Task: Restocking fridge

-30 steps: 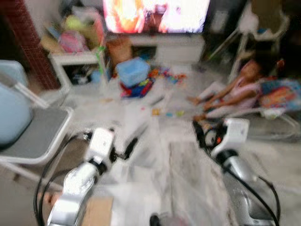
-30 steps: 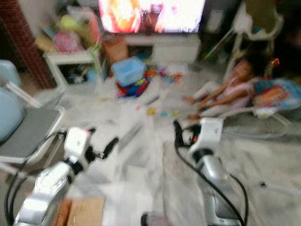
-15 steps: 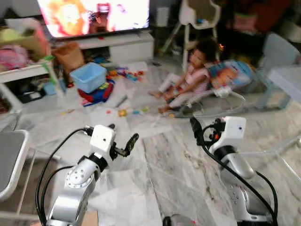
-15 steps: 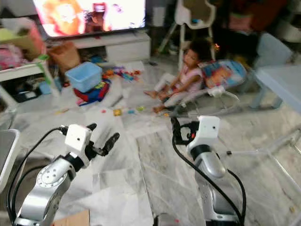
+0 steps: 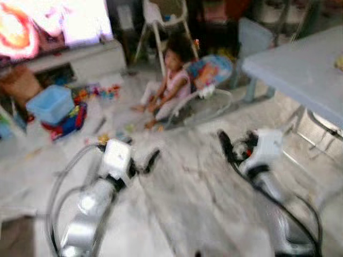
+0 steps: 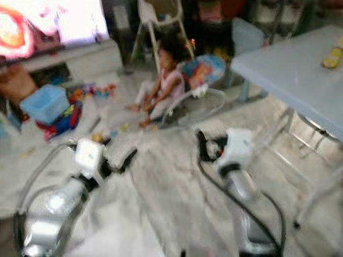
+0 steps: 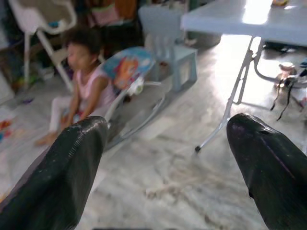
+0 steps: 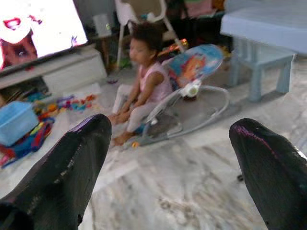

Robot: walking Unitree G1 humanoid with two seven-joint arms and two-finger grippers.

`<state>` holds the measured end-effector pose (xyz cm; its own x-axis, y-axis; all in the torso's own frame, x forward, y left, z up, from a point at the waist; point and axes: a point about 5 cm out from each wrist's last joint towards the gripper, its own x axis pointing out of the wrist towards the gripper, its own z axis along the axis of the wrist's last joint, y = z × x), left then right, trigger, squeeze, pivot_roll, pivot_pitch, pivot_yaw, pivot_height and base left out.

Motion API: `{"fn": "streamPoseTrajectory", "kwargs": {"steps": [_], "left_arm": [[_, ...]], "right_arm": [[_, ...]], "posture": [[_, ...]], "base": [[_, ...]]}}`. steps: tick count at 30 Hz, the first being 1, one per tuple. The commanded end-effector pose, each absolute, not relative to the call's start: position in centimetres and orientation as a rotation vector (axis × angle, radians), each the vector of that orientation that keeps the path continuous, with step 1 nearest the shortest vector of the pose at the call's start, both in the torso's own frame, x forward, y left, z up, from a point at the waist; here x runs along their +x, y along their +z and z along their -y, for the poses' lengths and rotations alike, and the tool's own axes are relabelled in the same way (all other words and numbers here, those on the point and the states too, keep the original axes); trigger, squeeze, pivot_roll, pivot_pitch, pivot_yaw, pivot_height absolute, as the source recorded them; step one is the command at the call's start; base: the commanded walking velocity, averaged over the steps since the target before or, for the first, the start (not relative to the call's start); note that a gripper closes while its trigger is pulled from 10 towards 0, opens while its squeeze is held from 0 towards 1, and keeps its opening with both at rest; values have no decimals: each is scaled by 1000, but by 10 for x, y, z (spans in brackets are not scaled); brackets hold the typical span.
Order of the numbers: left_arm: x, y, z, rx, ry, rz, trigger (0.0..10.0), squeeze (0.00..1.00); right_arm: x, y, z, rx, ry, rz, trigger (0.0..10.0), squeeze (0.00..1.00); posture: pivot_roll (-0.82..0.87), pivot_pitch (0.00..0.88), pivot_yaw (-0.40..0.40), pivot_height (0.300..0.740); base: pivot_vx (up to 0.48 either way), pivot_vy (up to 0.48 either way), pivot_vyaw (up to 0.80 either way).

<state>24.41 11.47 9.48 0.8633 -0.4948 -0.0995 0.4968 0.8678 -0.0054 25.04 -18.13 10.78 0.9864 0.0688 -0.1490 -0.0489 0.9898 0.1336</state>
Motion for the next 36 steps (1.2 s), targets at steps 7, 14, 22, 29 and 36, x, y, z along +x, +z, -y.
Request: {"fn": "streamPoseTrajectory", "kwargs": {"steps": [7,14,22,29,36], "left_arm": [[246,99,-122,46,-505,-81,10000,0],[248,101,-119,56,-514,-67,10000,0],[250,101,-119,51,-518,-64,10000,0],[250,103,-117,47,-526,-56,10000,0],[252,103,-118,49,-522,-53,10000,0]], "right_arm": [[253,116,171,129,94,-118,10000,0],[254,119,171,136,83,-108,10000,0],[253,117,170,141,73,-104,10000,0],[254,120,166,142,99,-90,10000,0],[259,125,164,118,100,-61,10000,0]], "posture": [[-47,0,26,740],[-56,0,33,740],[-61,0,39,740],[-60,0,38,740],[-58,0,41,740]], "base": [[382,0,-800],[395,0,-800],[411,0,-800],[445,0,-123],[472,0,0]]}}
